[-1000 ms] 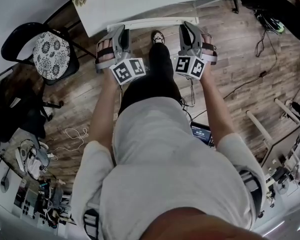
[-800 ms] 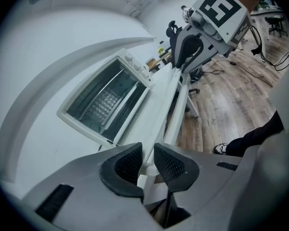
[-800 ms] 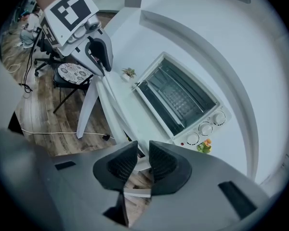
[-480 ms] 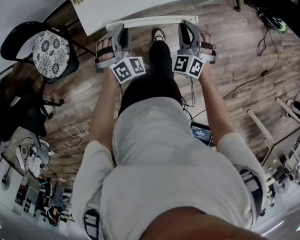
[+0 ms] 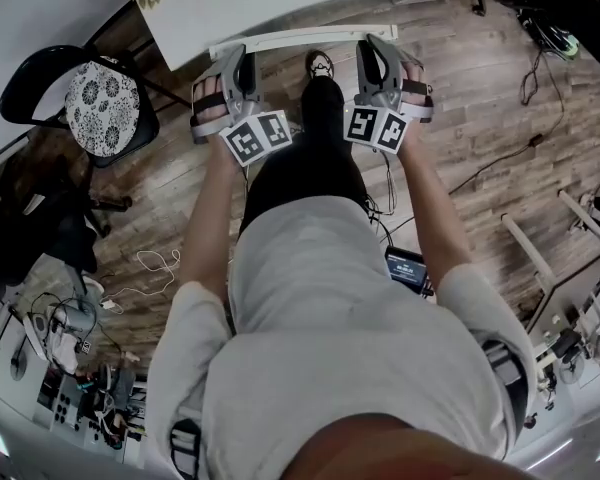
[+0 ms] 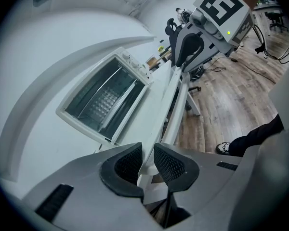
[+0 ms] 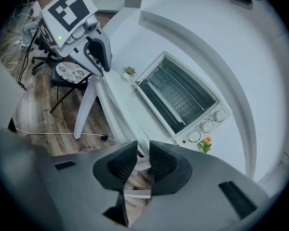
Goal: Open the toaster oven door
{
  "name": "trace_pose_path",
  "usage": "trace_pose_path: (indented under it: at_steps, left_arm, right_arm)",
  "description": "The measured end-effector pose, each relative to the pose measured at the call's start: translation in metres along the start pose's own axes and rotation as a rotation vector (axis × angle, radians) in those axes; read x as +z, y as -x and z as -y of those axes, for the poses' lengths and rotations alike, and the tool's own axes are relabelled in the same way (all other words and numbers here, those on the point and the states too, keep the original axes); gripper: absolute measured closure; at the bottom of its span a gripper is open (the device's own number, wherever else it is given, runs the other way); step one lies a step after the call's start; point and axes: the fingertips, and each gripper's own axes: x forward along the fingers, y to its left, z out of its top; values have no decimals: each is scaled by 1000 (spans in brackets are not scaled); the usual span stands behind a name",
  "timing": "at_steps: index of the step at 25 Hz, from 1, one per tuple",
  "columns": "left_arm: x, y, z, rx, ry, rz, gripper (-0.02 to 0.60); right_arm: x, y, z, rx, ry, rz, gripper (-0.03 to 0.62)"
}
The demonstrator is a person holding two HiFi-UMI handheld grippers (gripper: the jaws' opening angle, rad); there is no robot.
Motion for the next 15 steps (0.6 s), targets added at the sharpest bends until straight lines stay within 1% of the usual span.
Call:
trace_pose_path:
  at_steps: [15]
  left_arm:
    - [-7,-10,12,6,4,-5,499]
  right_arm:
    - [-10,-8,-12,-22,-1,12,520]
